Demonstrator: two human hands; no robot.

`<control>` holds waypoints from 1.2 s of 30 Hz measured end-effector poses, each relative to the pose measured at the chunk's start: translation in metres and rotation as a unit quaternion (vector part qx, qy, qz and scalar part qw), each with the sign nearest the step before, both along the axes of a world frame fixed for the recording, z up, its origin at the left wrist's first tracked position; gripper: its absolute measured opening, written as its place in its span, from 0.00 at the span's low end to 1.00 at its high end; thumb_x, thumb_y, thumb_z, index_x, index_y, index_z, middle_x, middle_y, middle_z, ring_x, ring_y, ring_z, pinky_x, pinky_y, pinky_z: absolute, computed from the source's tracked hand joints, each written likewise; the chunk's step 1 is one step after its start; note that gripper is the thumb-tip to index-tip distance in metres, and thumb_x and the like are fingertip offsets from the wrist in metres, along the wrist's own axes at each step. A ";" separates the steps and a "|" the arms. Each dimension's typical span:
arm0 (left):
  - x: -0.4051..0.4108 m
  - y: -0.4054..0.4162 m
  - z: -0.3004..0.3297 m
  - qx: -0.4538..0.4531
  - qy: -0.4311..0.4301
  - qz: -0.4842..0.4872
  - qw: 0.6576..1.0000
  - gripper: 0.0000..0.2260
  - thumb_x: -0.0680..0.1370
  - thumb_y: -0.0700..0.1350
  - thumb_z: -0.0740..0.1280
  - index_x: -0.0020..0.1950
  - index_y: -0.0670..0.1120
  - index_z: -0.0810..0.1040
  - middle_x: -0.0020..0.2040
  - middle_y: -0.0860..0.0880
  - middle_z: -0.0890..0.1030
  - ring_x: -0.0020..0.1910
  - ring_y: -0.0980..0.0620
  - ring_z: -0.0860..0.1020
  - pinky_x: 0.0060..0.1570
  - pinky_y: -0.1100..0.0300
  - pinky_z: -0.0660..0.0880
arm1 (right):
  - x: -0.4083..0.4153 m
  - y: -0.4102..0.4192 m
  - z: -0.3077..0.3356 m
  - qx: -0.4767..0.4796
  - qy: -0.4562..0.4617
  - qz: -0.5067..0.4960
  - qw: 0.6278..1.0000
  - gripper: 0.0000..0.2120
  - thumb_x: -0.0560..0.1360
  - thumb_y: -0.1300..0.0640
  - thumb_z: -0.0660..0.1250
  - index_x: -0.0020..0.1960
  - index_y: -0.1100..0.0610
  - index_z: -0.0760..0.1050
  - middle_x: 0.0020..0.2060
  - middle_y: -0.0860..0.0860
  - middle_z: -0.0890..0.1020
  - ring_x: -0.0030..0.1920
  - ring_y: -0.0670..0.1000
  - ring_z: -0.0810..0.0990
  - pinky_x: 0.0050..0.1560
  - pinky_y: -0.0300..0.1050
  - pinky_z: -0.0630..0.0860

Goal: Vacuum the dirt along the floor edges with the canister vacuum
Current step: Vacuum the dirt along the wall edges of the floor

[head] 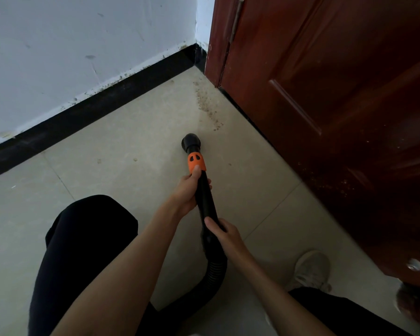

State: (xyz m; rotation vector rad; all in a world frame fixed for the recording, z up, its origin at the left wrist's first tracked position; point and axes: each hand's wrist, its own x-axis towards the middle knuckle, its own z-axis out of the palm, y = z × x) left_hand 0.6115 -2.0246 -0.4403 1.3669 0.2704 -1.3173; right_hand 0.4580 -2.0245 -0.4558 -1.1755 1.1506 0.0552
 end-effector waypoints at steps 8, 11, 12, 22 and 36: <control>0.000 -0.037 -0.002 -0.014 -0.008 -0.037 0.999 0.18 0.83 0.52 0.55 0.58 0.37 0.67 0.45 0.43 0.75 0.41 0.48 0.75 0.43 0.58 0.76 | 0.005 -0.026 -0.003 -0.147 0.024 -0.023 0.989 0.17 0.77 0.47 0.69 0.33 0.54 0.71 0.25 0.45 0.74 0.28 0.45 0.73 0.29 0.37 0.66; -0.010 -0.063 0.000 -0.012 -0.031 -0.059 0.998 0.14 0.83 0.50 0.57 0.46 0.40 0.70 0.41 0.43 0.73 0.37 0.48 0.74 0.39 0.57 0.75 | 0.003 -0.048 -0.004 -0.164 0.021 -0.053 0.985 0.16 0.78 0.49 0.67 0.34 0.54 0.73 0.28 0.47 0.75 0.29 0.44 0.74 0.30 0.37 0.67; -0.013 -0.073 0.001 -0.010 -0.038 -0.071 0.997 0.13 0.82 0.49 0.57 0.45 0.40 0.69 0.40 0.43 0.73 0.36 0.48 0.74 0.39 0.57 0.74 | 0.003 -0.054 -0.006 -0.163 0.018 -0.072 0.984 0.16 0.78 0.50 0.67 0.34 0.54 0.73 0.27 0.47 0.75 0.29 0.44 0.74 0.30 0.38 0.67; -0.019 -0.125 -0.018 0.014 -0.122 -0.178 0.976 0.20 0.81 0.52 0.59 0.64 0.38 0.66 0.52 0.42 0.75 0.48 0.45 0.76 0.57 0.46 0.76 | 0.006 -0.086 -0.025 -0.045 -0.068 -0.194 0.978 0.20 0.78 0.49 0.65 0.43 0.67 0.78 0.40 0.70 0.79 0.41 0.65 0.79 0.45 0.64 0.77; 0.024 -0.116 -0.030 -0.043 -0.091 0.073 0.992 0.13 0.82 0.48 0.57 0.44 0.40 0.68 0.39 0.43 0.74 0.34 0.48 0.76 0.33 0.59 0.76 | 0.038 -0.150 -0.026 -0.147 -0.091 0.081 0.982 0.19 0.78 0.49 0.68 0.31 0.56 0.73 0.27 0.49 0.77 0.31 0.52 0.77 0.35 0.53 0.74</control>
